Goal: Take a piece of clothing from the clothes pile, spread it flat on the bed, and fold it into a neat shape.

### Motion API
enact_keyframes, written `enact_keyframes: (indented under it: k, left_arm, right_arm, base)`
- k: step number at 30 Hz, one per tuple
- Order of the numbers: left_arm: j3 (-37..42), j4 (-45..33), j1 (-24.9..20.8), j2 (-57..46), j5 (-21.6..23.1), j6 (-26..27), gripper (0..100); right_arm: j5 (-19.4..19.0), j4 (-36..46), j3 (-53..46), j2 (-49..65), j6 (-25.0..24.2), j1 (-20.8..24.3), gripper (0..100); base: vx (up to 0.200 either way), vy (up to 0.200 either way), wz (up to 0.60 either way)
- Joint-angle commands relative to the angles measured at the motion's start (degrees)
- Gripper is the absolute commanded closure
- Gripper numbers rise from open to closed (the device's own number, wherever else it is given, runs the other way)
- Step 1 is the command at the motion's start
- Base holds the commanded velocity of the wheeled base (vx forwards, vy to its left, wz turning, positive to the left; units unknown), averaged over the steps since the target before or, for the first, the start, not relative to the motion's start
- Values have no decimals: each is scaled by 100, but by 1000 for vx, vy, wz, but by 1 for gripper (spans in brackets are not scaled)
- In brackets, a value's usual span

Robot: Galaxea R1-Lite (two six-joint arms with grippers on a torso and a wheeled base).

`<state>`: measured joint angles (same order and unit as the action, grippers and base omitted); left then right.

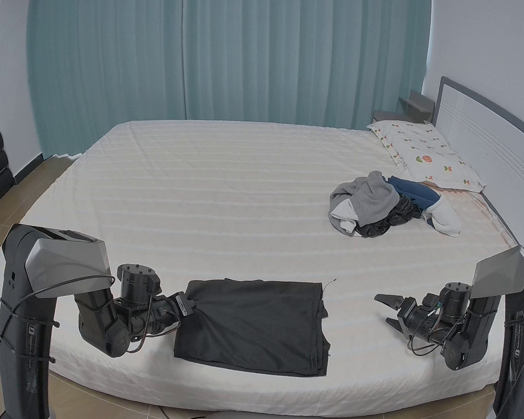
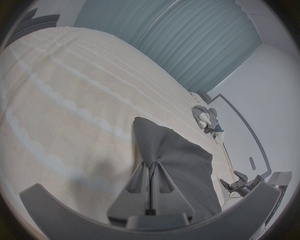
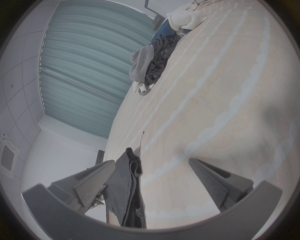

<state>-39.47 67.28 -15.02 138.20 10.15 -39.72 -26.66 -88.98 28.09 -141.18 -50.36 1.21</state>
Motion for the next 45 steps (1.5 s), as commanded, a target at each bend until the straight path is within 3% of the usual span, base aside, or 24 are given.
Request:
enact_keyframes:
  k: [1, 45]
  left_arm:
    - [1, 4, -1, -13, -14, -1, 100]
    - [36, 4, 157, 31, -154, -45, 100]
  right_arm:
    - [3, -58, -5, -6, 0, 2, 0]
    - [3, -58, -14, -6, 9, 2, 0]
  base:
    - [0, 200, 0]
    - [0, 200, 0]
